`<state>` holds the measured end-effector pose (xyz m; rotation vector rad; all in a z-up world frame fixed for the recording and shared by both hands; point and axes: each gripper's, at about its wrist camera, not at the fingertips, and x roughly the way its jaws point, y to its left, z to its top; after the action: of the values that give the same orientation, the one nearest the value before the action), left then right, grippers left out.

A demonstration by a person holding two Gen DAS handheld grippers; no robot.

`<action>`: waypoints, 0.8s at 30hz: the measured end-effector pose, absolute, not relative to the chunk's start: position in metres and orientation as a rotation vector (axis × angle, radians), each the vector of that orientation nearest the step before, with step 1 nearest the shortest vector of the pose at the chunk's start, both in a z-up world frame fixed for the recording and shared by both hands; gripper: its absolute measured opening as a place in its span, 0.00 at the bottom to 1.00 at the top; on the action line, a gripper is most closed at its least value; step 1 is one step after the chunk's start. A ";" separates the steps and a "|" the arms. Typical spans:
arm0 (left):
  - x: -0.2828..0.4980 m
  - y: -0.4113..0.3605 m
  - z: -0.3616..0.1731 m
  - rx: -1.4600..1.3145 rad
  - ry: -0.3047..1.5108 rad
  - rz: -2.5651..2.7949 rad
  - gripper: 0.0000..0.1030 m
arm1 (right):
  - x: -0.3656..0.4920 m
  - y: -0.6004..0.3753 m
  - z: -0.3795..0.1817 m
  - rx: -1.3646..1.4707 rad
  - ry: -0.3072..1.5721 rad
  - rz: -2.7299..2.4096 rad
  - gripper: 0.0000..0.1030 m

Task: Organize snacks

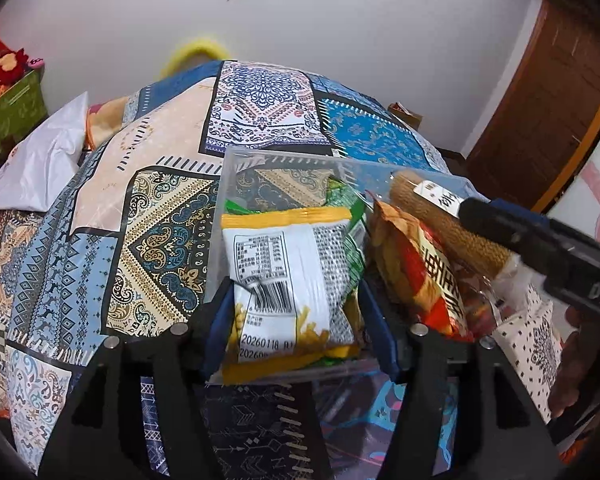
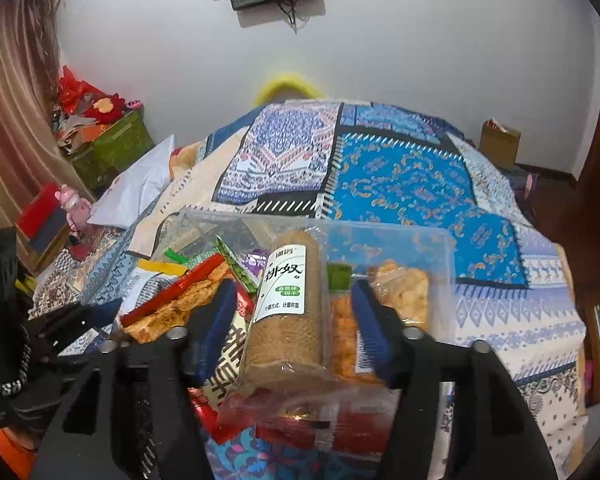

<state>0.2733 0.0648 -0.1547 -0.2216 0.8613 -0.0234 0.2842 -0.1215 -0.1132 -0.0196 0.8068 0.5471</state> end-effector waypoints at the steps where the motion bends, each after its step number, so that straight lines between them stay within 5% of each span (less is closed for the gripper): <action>1: 0.272 0.064 -0.153 -0.216 0.862 -0.023 0.59 | 0.284 -0.123 -0.112 -0.016 0.804 0.549 0.60; 24: 0.140 0.037 0.009 -0.099 0.438 -0.008 0.61 | 0.178 -0.177 -0.008 0.020 0.506 0.600 0.61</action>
<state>0.1397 0.0371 0.0092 -0.0985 0.4382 -0.0081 0.1781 -0.1765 -0.0082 0.0199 0.5056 0.6005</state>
